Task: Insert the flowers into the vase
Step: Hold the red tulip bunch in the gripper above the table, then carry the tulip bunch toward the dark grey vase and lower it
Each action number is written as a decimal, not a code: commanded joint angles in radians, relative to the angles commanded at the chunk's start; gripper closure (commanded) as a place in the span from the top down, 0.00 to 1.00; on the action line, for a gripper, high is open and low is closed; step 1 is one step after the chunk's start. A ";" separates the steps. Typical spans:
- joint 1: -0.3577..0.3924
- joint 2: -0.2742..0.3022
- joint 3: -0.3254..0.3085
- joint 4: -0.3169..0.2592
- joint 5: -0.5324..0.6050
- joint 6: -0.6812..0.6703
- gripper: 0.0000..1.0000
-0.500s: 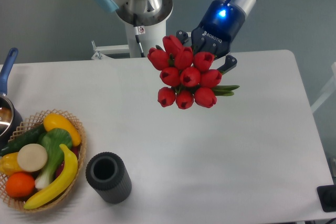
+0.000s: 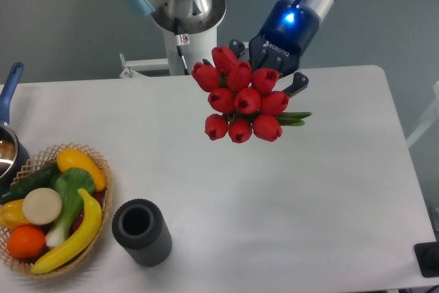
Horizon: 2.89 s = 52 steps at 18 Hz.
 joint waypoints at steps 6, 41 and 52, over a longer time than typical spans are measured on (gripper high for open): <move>-0.003 -0.032 0.029 0.014 -0.055 0.000 0.34; -0.319 -0.324 0.294 0.141 -0.178 0.032 0.33; -0.359 -0.377 0.333 0.141 -0.227 0.021 0.33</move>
